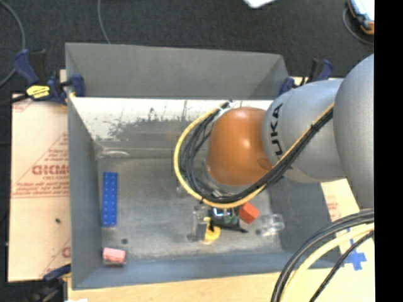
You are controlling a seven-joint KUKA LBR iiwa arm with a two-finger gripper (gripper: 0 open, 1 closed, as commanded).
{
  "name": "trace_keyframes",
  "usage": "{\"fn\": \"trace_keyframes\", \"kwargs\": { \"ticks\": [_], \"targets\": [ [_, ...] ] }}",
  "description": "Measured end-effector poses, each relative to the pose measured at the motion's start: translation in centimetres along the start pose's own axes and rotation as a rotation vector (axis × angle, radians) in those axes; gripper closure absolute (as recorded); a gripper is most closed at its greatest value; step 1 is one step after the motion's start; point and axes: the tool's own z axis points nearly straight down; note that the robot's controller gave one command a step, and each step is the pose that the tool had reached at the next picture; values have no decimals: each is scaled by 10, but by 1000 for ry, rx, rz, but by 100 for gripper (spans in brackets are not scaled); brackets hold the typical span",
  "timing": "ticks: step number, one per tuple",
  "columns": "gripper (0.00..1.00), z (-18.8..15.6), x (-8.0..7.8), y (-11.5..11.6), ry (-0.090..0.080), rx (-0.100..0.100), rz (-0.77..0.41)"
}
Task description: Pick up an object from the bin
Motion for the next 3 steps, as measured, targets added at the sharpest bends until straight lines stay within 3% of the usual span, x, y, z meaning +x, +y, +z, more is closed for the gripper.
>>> {"fn": "trace_keyframes", "kwargs": {
  "ticks": [1, 2, 3],
  "targets": [
    [0, 16, 22, -97, 13, 11, 47],
    [100, 29, 37, -87, 5, 1, 38],
    [100, 31, 38, -80, 4, -1, 38]
  ]
}}
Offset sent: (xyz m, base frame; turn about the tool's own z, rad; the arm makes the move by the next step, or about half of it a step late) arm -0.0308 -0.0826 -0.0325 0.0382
